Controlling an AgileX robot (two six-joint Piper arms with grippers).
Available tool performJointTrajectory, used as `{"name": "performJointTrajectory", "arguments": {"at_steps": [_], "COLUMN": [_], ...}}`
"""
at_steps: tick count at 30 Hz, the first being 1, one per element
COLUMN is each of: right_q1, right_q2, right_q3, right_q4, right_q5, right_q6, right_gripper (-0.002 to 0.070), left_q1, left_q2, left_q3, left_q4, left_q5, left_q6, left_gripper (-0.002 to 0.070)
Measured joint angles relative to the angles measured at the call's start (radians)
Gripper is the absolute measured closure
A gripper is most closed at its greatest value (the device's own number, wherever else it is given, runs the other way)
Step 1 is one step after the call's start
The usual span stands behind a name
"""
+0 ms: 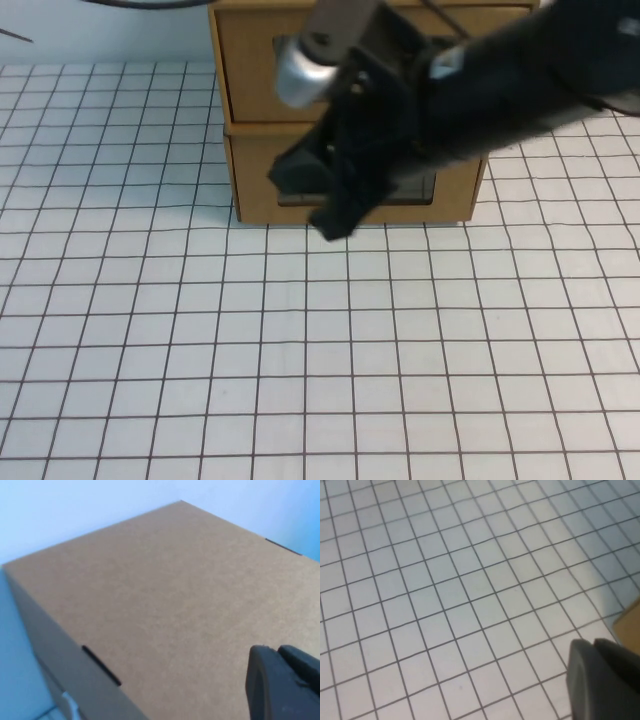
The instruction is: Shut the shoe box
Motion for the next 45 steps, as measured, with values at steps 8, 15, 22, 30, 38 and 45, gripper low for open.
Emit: {"name": "performJointTrajectory", "arguments": {"at_steps": [8,15,22,30,38,45], "right_q1": [-0.037,-0.115,-0.253,-0.298,-0.298,-0.298], "right_q2": [-0.423,-0.727,-0.849,-0.852,-0.952,-1.098], "right_q3": [0.421,0.667,0.779,0.79,0.794,0.902], "right_q4": [0.002,0.002,0.002,0.012,0.114,0.256], "right_q5": [-0.191,-0.266,-0.247,-0.184,-0.182,-0.216], "right_q6": [0.019,0.116,0.194,0.198,0.121,0.029], "right_gripper": [0.0688,0.0688,0.0688,0.0689,0.0689,0.0689], "left_q1": [0.0,-0.011,-0.013,-0.013,-0.013,-0.013], "left_q2": [-0.217,-0.554,-0.991,-1.35,-1.507,-1.508], "left_q3": [0.244,0.713,1.273,1.745,2.005,2.104], "left_q4": [0.179,0.352,0.33,0.33,0.328,0.326], "left_q5": [0.006,-0.032,-0.275,-0.417,-0.458,-0.47], "left_q6": [-0.023,-0.029,-0.052,-0.08,-0.129,-0.138], "left_gripper": [0.0677,0.0677,0.0677,0.0677,0.0677,0.0677]}}
